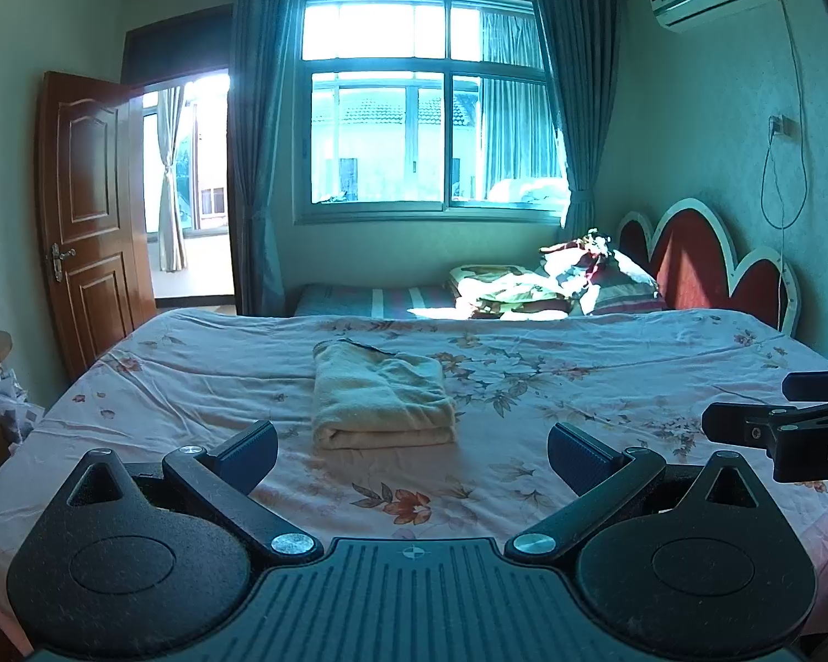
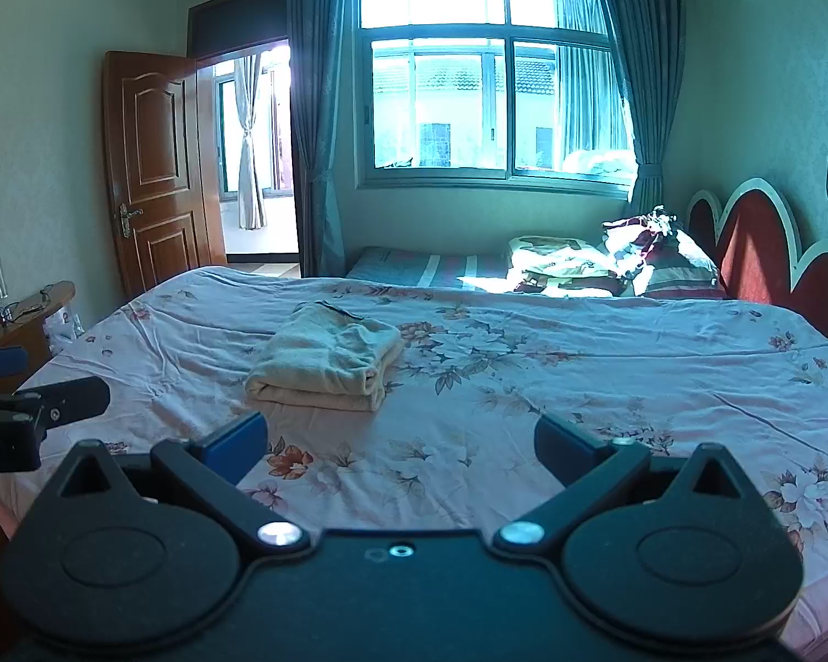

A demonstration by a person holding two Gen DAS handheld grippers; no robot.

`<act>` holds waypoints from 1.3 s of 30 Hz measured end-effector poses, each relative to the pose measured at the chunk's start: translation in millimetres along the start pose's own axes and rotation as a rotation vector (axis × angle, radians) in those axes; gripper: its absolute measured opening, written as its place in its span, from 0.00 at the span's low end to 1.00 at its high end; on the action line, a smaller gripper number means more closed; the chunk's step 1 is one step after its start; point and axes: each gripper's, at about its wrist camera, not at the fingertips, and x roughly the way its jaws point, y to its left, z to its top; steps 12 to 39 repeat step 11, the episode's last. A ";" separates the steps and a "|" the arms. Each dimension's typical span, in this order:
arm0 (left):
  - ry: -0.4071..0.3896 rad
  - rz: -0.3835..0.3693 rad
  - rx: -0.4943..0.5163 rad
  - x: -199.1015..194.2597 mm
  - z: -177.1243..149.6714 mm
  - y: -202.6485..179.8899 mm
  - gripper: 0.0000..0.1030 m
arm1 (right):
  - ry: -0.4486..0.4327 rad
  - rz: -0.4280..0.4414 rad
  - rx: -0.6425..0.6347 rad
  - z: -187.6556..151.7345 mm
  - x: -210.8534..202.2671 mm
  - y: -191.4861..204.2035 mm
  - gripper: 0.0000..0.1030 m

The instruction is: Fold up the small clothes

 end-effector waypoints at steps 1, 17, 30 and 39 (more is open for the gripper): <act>0.001 -0.002 0.002 0.5 0.0 -0.1 1.00 | 0.001 -0.001 0.000 0.0 -0.1 0.2 0.99; -0.001 -0.020 0.022 2.1 -0.7 -0.8 1.00 | 0.006 0.008 -0.001 -0.7 0.9 1.7 0.99; -0.001 -0.020 0.022 2.1 -0.7 -0.8 1.00 | 0.006 0.008 -0.001 -0.7 0.9 1.7 0.99; -0.001 -0.020 0.022 2.1 -0.7 -0.8 1.00 | 0.006 0.008 -0.001 -0.7 0.9 1.7 0.99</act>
